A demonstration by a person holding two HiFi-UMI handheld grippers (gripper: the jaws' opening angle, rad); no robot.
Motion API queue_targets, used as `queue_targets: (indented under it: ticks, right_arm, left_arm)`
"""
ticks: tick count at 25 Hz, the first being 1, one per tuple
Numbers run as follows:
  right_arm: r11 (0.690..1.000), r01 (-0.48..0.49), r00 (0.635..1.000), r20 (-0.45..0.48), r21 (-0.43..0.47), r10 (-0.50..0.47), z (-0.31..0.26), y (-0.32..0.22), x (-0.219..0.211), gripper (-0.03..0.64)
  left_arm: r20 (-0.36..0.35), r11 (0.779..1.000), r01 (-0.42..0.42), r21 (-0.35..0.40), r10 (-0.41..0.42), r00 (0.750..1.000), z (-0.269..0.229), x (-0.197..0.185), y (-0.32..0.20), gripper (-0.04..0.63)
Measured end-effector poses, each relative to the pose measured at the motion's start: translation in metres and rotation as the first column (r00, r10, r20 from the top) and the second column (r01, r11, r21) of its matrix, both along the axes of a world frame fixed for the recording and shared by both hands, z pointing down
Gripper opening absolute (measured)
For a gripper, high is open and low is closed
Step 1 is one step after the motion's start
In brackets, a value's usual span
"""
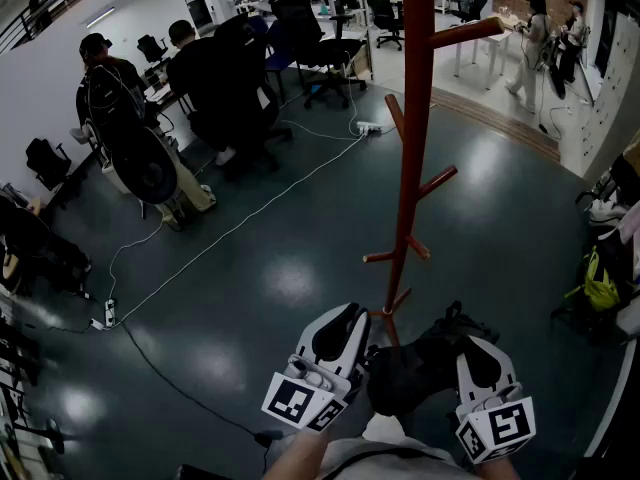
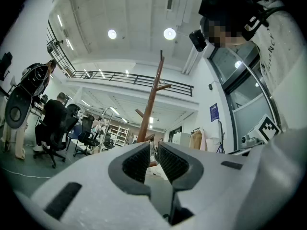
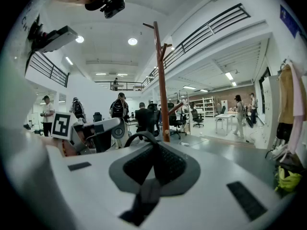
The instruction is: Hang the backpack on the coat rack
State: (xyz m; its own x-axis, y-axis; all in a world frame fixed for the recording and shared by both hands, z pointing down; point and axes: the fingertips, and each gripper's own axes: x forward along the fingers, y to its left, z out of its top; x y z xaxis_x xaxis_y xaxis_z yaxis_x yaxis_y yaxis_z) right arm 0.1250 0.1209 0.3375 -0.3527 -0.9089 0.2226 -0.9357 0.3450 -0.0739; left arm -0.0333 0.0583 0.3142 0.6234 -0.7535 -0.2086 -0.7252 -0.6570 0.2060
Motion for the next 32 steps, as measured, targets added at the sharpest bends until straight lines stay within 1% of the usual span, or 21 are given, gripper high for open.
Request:
queue_targets:
  ticks: [5, 13, 18, 26, 32]
  right_arm:
    - [1.000, 0.023, 1.000, -0.005, 0.018, -0.023, 0.000, -0.027, 0.004, 0.032]
    - [0.999, 0.038, 0.999, 0.006, 0.028, -0.038, -0.011, -0.070, -0.002, 0.032]
    - [0.998, 0.044, 0.999, -0.007, 0.038, -0.044, -0.014, -0.094, -0.006, 0.032]
    - [0.998, 0.057, 0.997, -0.057, 0.022, -0.055, -0.009, -0.128, -0.006, 0.032]
    - [0.998, 0.055, 0.997, -0.058, 0.019, -0.054, -0.011, -0.157, -0.003, 0.032]
  left_arm:
    - [0.001, 0.999, 0.033, -0.001, -0.033, 0.999, 0.006, 0.000, -0.017, 0.061]
    - [0.003, 0.999, 0.044, -0.027, -0.044, 0.999, 0.015, -0.001, -0.045, 0.061]
    - [-0.002, 0.999, 0.027, -0.041, -0.027, 1.000, 0.024, 0.003, -0.072, 0.061]
    - [-0.003, 0.998, 0.000, -0.060, 0.000, 1.000, 0.033, 0.015, -0.116, 0.061]
    - [-0.006, 0.998, -0.004, -0.068, 0.003, 1.000, 0.040, 0.019, -0.140, 0.061]
